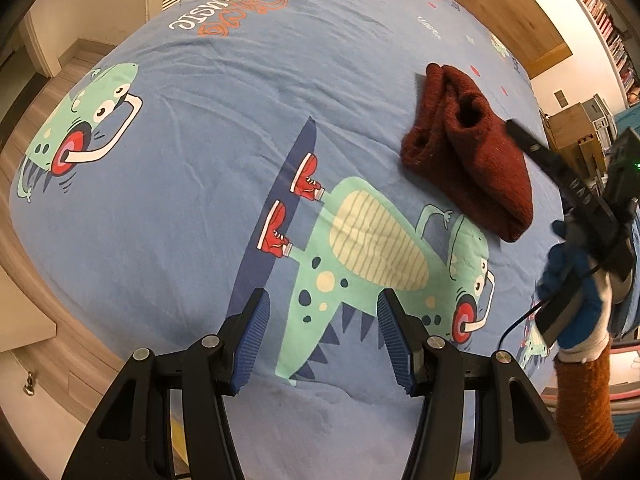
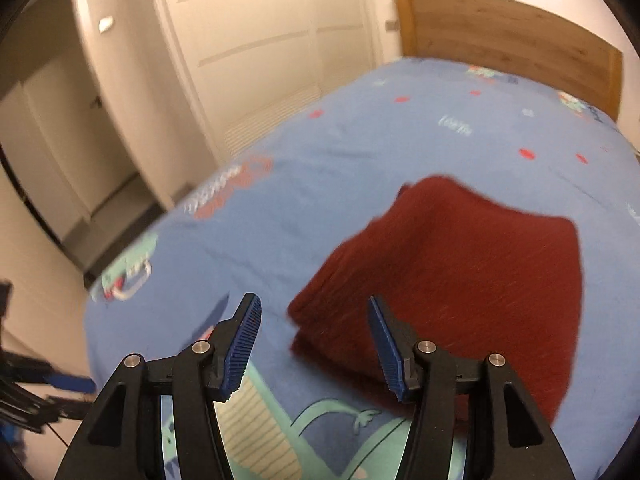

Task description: Fold small clothes

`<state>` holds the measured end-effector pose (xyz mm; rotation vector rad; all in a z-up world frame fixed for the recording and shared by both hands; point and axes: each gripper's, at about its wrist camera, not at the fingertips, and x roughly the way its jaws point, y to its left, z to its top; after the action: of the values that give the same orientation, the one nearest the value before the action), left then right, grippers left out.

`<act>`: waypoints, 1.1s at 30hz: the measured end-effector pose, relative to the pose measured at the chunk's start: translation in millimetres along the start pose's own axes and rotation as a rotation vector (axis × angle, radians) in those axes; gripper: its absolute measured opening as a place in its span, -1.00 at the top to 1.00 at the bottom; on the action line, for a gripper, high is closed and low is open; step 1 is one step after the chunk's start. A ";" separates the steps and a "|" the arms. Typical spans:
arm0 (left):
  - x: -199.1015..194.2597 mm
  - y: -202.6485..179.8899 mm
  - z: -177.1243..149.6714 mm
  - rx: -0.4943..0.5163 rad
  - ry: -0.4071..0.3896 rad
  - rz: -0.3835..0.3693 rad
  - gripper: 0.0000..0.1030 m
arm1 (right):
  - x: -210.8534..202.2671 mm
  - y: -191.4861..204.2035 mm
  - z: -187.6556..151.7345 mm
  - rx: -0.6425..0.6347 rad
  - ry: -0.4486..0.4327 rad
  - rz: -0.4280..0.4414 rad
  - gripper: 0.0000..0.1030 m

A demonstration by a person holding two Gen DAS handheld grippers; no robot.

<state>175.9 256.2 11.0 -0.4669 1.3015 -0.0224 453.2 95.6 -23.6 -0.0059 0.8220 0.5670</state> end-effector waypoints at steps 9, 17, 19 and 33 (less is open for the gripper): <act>10.7 5.2 5.3 -0.009 0.015 0.013 0.03 | 59.7 -29.2 11.0 0.012 0.080 -0.189 -0.13; 12.8 1.6 8.9 -0.005 0.009 0.011 0.03 | 105.9 16.2 -40.9 -0.223 0.250 -0.175 -0.17; 11.4 -2.3 9.4 0.006 0.003 0.009 0.03 | 102.3 10.8 -41.0 -0.183 0.255 -0.157 -0.17; 13.6 -32.7 17.6 0.083 -0.031 0.038 0.03 | 28.4 -0.6 -46.9 0.008 0.236 -0.056 -0.26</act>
<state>204.0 228.4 13.0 -0.3706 1.2742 -0.0370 436.4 98.3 -75.8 -0.0896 1.0500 0.5165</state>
